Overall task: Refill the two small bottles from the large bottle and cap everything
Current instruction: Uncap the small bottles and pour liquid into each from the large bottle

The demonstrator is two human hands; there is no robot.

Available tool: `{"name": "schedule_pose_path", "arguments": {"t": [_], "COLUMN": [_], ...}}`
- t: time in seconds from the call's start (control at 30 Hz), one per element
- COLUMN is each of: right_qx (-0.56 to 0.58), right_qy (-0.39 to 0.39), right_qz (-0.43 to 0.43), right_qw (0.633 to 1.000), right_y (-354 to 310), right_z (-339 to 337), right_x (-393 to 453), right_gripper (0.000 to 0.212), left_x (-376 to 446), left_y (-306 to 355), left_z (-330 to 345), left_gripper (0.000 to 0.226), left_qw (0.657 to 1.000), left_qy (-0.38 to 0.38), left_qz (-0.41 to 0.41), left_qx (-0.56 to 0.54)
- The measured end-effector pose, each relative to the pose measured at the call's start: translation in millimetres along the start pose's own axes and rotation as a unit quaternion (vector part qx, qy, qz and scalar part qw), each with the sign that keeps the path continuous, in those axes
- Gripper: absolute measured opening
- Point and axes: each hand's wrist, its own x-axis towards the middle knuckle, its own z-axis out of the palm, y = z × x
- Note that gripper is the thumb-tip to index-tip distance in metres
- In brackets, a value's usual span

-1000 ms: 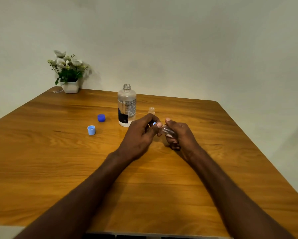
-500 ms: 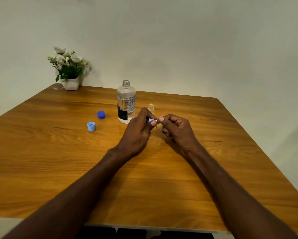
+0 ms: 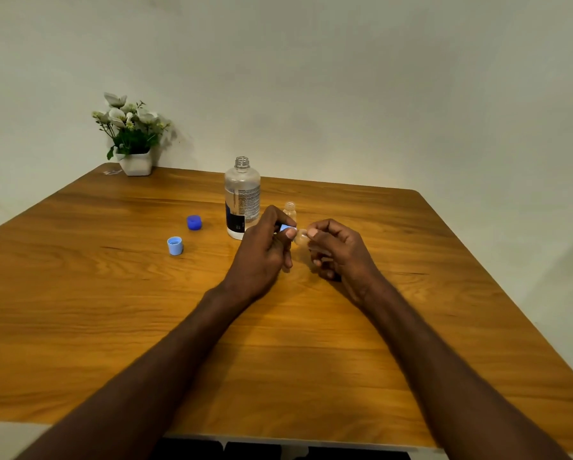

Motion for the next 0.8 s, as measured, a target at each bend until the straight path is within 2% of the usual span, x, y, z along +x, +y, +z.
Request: {"name": "schedule_pose_path", "arguments": {"t": [0.17, 0.33, 0.43, 0.57, 0.73, 0.8], "right_qx": [0.019, -0.001, 0.015, -0.004, 0.016, 0.016], "right_qy": [-0.005, -0.020, -0.013, -0.015, -0.010, -0.009], "right_qz": [0.011, 0.009, 0.014, 0.008, 0.014, 0.018], "right_qw": [1.000, 1.000, 1.000, 1.000, 1.000, 1.000], "right_y": [-4.4, -4.3, -4.8, -3.2, -4.8, -4.5], "right_z": [2.6, 0.9, 2.0, 1.3, 2.7, 2.1], "right_x": [-1.5, -1.8, -1.5, -0.8, -1.2, -0.5], "right_gripper": [0.035, 0.019, 0.031, 0.018, 0.029, 0.025], "left_x": [0.0, -0.7, -0.4, 0.0, -0.2, -0.7], "left_y": [0.0, 0.6, 1.1, 0.5, 1.0, 1.8], "left_z": [-0.4, -0.6, -0.9, -1.0, -1.2, -1.3], "left_gripper": [0.006, 0.005, 0.006, 0.005, 0.005, 0.006], "left_qw": [1.000, 1.000, 1.000, 1.000, 1.000, 1.000], "left_qy": [0.004, 0.001, 0.004, 0.003, 0.001, 0.000], "left_qz": [-0.008, -0.008, -0.006, -0.008, -0.011, -0.011], "left_qx": [-0.003, 0.004, 0.007, 0.008, 0.008, 0.007]}}
